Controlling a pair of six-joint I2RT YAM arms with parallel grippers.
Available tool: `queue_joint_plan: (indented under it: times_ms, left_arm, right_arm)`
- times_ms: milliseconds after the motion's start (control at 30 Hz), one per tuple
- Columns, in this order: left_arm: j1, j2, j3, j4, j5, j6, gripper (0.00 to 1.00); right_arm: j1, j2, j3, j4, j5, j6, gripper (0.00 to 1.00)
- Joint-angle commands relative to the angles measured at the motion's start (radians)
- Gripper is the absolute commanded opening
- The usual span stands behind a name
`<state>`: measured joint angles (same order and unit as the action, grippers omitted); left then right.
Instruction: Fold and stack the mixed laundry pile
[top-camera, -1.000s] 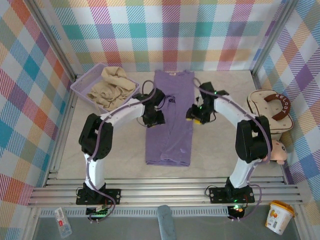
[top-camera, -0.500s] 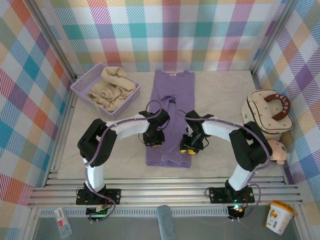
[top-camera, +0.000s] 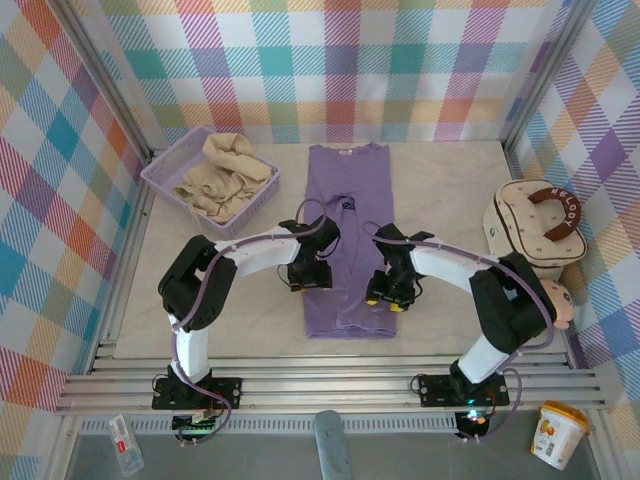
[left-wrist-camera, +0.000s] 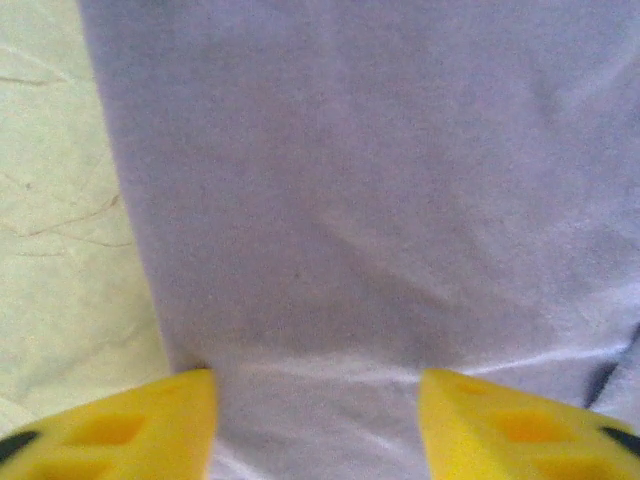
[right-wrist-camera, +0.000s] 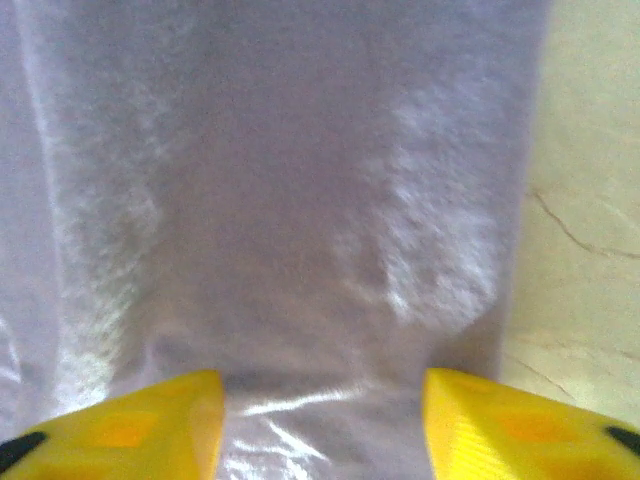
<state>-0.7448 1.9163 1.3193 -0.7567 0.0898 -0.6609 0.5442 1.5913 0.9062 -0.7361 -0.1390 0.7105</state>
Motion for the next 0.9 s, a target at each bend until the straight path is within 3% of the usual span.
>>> queue_joint_plan:
  times_ms: [0, 133, 467, 867]
  left_arm:
    - [0.003, -0.116, -0.015, -0.052, 0.041, -0.009, 0.64]
    - [0.003, -0.225, -0.109, -0.054, 0.102, -0.015, 0.65]
    - [-0.043, -0.452, -0.462, 0.090, 0.287, -0.049, 0.53]
    - [-0.088, -0.402, -0.536, 0.325, 0.335, -0.124, 0.55]
  right_arm:
    - [0.002, -0.119, -0.050, -0.051, -0.003, 0.071, 0.62]
    - [0.011, -0.234, -0.121, -0.074, -0.025, 0.105, 0.65]
    - [0.043, -0.382, -0.300, 0.003, -0.107, 0.183, 0.62]
    - [0.048, -0.360, -0.376, 0.211, -0.118, 0.274, 0.55]
